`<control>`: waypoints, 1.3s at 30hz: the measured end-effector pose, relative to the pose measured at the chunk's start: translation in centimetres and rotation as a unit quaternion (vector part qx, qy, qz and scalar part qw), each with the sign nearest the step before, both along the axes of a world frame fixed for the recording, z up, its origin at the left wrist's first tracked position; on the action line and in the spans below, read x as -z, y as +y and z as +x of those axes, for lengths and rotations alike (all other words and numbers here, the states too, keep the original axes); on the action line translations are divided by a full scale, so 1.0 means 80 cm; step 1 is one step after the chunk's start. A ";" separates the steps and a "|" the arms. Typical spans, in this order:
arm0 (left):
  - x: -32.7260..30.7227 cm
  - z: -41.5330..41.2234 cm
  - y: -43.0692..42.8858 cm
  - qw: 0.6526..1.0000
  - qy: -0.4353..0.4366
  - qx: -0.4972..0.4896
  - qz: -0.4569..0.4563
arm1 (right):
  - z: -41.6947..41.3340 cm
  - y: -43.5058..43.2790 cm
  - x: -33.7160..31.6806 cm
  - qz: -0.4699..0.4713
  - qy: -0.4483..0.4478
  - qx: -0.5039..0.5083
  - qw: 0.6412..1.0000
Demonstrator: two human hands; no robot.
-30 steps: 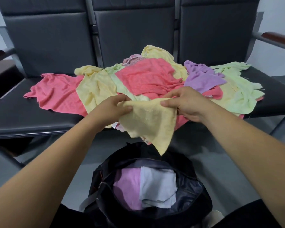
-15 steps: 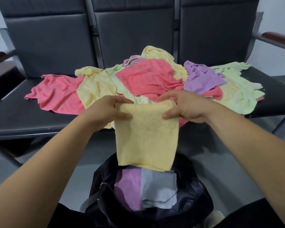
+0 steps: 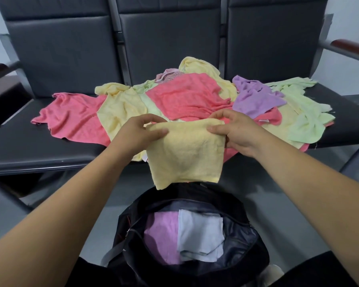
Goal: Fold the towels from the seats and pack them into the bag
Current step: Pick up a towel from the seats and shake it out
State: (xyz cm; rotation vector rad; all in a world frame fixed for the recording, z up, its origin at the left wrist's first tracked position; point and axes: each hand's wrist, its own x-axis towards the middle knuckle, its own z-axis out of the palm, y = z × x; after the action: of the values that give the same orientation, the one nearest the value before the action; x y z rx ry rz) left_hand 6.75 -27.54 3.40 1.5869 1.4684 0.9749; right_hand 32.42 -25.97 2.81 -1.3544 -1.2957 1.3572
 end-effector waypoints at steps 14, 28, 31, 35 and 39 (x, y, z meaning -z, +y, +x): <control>0.002 0.003 -0.001 0.951 0.287 0.002 0.114 | 0.005 0.001 -0.001 0.145 -0.288 -0.004 0.947; 0.066 -0.022 -0.015 0.998 -0.019 0.055 0.014 | -0.003 -0.001 0.098 -0.099 0.193 -0.018 0.976; 0.115 -0.027 -0.021 0.993 0.005 0.083 -0.078 | -0.004 -0.016 0.158 -0.173 0.168 -0.014 0.970; 0.196 -0.035 -0.020 0.946 0.063 0.147 -0.283 | -0.006 -0.037 0.237 -0.274 0.052 -0.033 0.960; 0.279 -0.034 -0.009 0.928 0.048 0.110 -0.353 | -0.028 -0.031 0.310 -0.330 -0.056 -0.022 0.942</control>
State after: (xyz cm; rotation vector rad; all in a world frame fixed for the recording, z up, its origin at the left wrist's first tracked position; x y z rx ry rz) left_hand 4.01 -28.29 -18.90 1.2233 1.4409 0.1865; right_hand 30.20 -28.44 -21.97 -1.8737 -0.9724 1.8663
